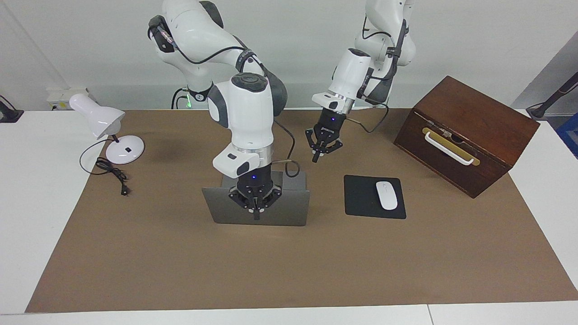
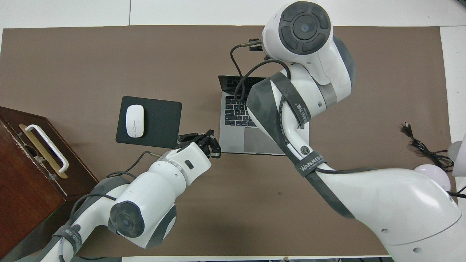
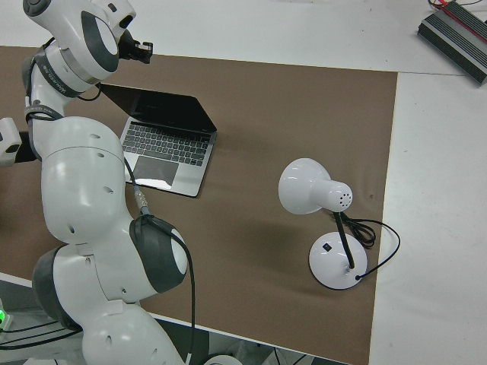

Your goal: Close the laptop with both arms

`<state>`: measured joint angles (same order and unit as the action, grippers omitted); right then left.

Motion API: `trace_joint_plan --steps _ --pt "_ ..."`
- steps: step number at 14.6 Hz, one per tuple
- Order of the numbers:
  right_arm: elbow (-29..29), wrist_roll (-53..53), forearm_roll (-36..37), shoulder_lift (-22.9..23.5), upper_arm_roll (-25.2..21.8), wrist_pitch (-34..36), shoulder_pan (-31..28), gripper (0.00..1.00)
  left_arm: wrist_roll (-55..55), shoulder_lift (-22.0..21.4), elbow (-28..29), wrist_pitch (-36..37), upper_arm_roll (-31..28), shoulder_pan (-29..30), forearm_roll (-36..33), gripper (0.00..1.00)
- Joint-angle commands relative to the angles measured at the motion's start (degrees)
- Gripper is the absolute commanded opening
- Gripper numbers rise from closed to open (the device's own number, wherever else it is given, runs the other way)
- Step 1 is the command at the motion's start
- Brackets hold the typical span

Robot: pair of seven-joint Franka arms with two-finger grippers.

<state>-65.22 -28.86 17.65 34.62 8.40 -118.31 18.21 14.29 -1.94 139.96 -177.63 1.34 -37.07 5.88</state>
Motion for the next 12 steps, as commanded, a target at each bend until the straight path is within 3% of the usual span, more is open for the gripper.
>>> trace_joint_plan --steps 1,6,12 --pt "-1.66 -0.58 0.72 -0.26 0.57 -2.1 -0.72 0.0 -0.13 1.94 0.13 -4.21 -0.9 -2.21 0.54 0.0" --pt "-1.75 -0.58 0.2 -0.26 0.57 -2.01 -0.72 0.0 -4.26 4.57 0.05 -6.15 -0.9 -2.57 0.36 0.0" --pt "-1.92 -0.49 -1.91 -0.35 0.57 -1.14 -0.9 0.0 -4.62 11.86 -1.45 -12.2 -0.99 -3.45 -0.17 0.0"
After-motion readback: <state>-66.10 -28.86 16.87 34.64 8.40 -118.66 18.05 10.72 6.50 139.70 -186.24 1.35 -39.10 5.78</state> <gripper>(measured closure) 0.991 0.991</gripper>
